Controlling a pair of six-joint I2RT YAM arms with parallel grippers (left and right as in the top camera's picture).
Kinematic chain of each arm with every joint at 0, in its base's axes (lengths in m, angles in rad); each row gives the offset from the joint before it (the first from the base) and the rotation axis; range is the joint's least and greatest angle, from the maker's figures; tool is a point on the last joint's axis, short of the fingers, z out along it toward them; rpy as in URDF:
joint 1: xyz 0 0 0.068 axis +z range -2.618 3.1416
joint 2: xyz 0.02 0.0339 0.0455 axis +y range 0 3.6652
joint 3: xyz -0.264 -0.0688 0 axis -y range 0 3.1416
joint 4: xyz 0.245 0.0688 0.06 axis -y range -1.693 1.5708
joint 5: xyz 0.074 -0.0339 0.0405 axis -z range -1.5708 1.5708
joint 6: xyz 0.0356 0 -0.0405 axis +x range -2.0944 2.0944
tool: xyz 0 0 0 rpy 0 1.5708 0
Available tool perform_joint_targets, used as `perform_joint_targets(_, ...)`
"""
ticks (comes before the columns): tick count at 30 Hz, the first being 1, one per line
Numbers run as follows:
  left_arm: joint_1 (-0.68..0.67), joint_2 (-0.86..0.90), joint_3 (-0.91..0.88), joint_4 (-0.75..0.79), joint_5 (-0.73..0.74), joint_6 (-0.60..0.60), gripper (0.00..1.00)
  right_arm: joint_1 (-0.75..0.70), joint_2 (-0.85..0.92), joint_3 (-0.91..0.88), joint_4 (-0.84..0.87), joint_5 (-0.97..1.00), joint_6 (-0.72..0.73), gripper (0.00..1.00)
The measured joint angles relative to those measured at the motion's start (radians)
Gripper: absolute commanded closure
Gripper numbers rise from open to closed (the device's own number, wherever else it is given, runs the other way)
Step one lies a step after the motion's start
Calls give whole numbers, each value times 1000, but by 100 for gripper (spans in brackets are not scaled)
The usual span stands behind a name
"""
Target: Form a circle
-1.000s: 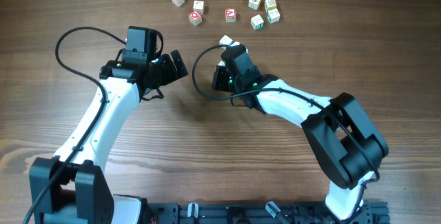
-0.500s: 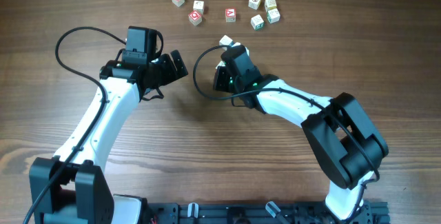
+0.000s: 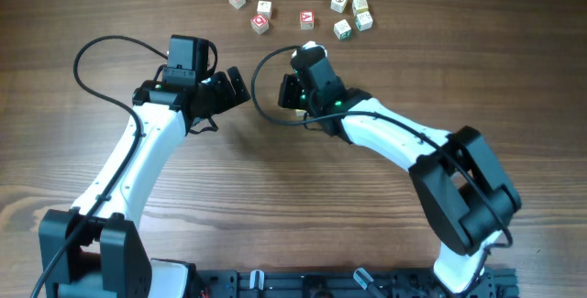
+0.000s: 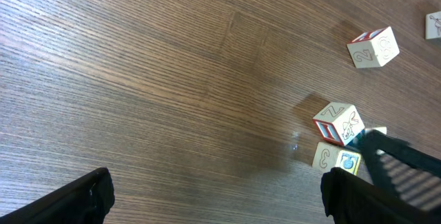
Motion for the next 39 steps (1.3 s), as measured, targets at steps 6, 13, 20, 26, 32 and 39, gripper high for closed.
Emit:
perform_joint_targets(6, 0, 0, 0, 0, 0, 0, 0, 0, -22, 6, -114, 83, -3, 95)
perform_joint_targets(13, 0, 0, 0, 0, 0, 0, 0, 0, -22, 6, -161, 136, 13, 95)
perform_joint_targets(20, 0, 0, 0, 0, 0, 0, 0, 0, -19, 6, -135, 142, 16, 95)
perform_joint_targets(26, 0, 0, 0, 0, 0, 0, 0, 0, -9, 6, -135, 141, 20, 95)
perform_joint_targets(32, 0, 0, 0, 0, 0, 0, 0, 0, 14, 6, -135, 138, 27, 95)
perform_joint_targets(39, 0, 0, 0, 0, 0, 0, 0, 0, 35, 6, -126, 135, 35, 95)
